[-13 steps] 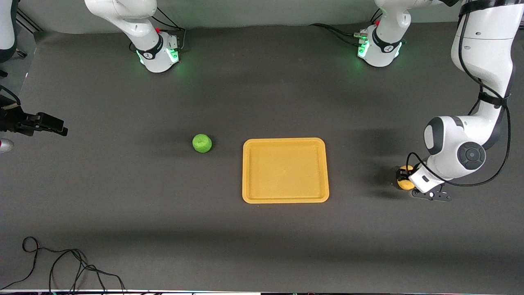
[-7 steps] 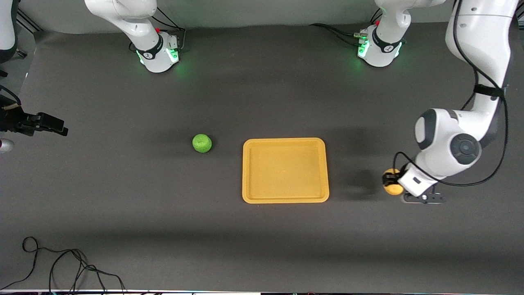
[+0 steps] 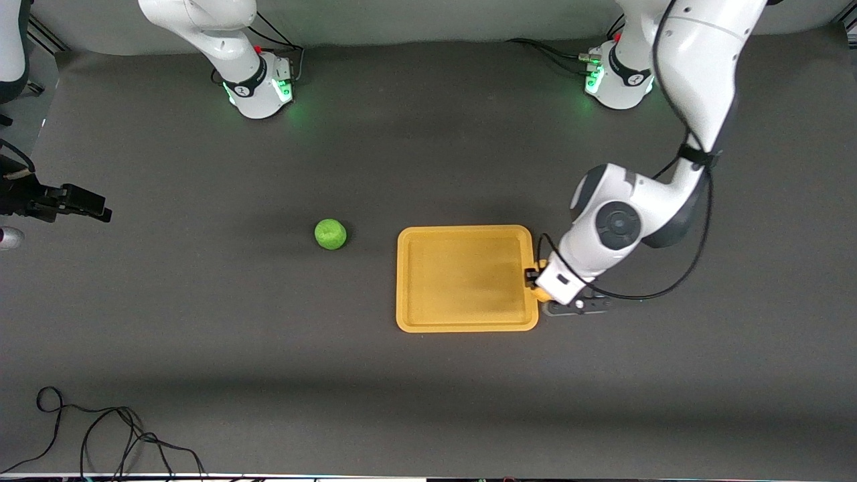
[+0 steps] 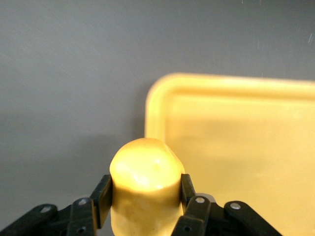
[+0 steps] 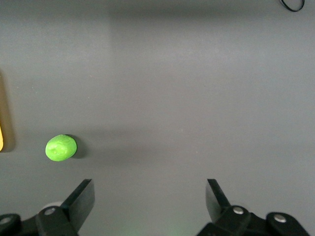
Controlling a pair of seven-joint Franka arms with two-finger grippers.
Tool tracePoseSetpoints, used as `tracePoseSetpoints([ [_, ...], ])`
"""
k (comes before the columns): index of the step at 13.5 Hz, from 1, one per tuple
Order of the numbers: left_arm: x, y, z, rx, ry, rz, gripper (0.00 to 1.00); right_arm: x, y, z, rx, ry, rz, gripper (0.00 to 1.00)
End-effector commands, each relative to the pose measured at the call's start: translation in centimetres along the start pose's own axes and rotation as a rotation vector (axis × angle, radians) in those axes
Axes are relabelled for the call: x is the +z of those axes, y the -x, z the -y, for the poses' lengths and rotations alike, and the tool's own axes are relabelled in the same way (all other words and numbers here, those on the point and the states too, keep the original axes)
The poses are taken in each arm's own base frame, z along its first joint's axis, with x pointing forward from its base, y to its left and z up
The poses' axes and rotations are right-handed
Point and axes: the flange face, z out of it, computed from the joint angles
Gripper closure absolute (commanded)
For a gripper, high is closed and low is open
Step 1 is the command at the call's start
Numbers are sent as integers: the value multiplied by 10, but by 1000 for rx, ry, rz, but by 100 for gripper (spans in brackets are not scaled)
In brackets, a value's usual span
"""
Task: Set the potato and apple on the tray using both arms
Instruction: 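Carry the potato over the tray while the right gripper reaches the apple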
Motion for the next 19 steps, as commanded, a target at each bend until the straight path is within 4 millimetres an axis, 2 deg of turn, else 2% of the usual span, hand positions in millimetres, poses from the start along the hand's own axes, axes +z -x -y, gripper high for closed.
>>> tracePoseSetpoints([
  [1,23,0,-14,-25,-5,18,74,-6,0,37,-18,6,-24,0],
  [3,19,3,-30,-56,21,-22,74,-2,-4,91,-10,8,-41,0],
  [4,22,4,-32,-58,23,-23,74,3,-5,120,3,9,-46,0],
  [6,37,12,-38,-48,13,-2,74,13,-3,189,9,10,-53,0],
  [7,41,13,-38,-46,10,3,73,16,0,215,29,10,-54,0],
  [8,40,13,-39,-45,11,3,67,22,5,244,28,9,-47,0],
  [9,40,13,-39,-44,11,2,53,26,11,266,2,9,-46,0],
  [10,40,13,-39,-43,11,2,33,30,17,281,-22,5,-47,0],
  [11,43,15,-39,-40,3,12,22,38,24,295,-47,8,-40,0],
  [12,45,16,-38,-39,-3,19,19,45,27,293,-47,9,-37,0],
  [13,42,15,-38,-40,-2,16,7,52,32,289,-42,5,-35,0],
  [14,34,13,-39,-43,5,6,0,60,39,285,-37,-8,-36,0],
  [15,19,9,-38,-53,13,-15,0,65,48,282,-35,-25,-38,0],
  [16,-6,4,-33,-60,16,-42,0,73,58,281,-31,-52,-29,0],
  [17,-44,3,-20,-59,-16,-32,0,81,67,279,-28,-63,-23,0],
  [19,-128,5,21,-79,-73,-5,0,91,78,278,-33,-60,-11,0],
])
